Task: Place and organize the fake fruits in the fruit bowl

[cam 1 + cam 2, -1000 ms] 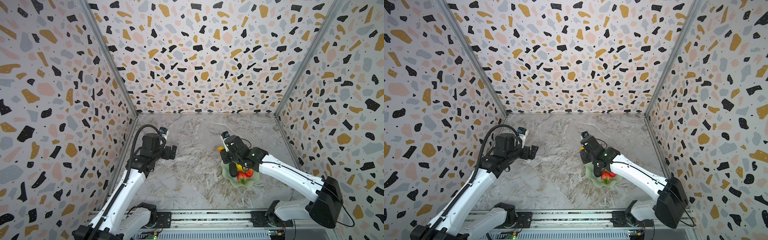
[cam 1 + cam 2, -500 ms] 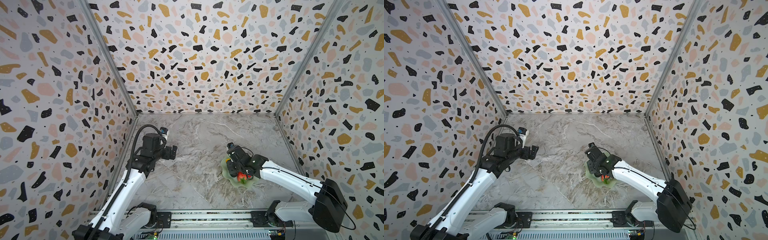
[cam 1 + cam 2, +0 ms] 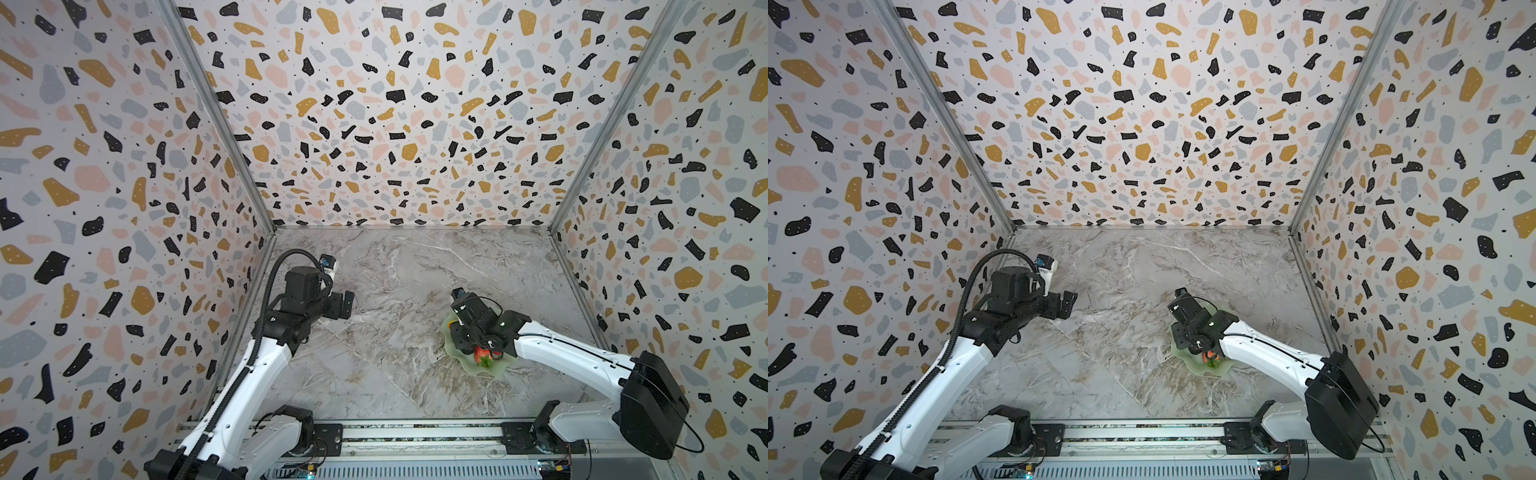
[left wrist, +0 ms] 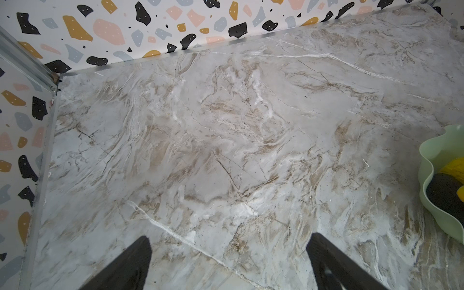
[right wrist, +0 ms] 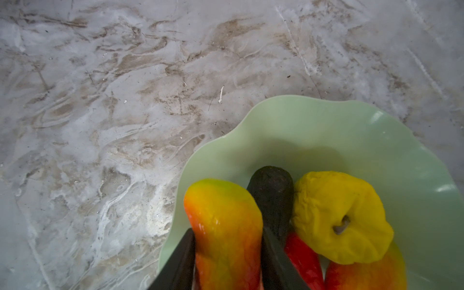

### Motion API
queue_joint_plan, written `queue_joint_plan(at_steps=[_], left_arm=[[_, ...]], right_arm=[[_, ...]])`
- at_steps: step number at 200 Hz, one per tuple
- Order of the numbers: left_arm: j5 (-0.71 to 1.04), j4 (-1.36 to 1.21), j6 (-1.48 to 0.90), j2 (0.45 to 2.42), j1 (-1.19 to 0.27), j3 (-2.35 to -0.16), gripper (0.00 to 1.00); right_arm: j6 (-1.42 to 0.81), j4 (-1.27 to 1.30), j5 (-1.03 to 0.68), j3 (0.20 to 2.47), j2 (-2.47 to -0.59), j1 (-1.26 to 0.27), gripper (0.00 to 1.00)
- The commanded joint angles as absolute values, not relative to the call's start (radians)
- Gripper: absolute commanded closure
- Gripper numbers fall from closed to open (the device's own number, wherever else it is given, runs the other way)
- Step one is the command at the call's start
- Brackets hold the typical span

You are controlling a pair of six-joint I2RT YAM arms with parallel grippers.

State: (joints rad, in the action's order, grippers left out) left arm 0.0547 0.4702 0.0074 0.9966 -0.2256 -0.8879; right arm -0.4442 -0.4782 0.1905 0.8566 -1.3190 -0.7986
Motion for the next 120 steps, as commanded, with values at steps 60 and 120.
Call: queue_joint_plan(at_steps=[60, 120], left_arm=[[0.055, 0.456, 0.008, 0.998, -0.230, -0.896, 0.00], [-0.145, 0.342, -0.101, 0.919, -0.230, -0.896, 0.00]], right_arm=[[-0.369, -0.514, 0.264, 0.885, -1.212, -0.804, 0.32], [-0.166, -0.151, 0.450, 0.769, -0.852, -0.559, 0.01]])
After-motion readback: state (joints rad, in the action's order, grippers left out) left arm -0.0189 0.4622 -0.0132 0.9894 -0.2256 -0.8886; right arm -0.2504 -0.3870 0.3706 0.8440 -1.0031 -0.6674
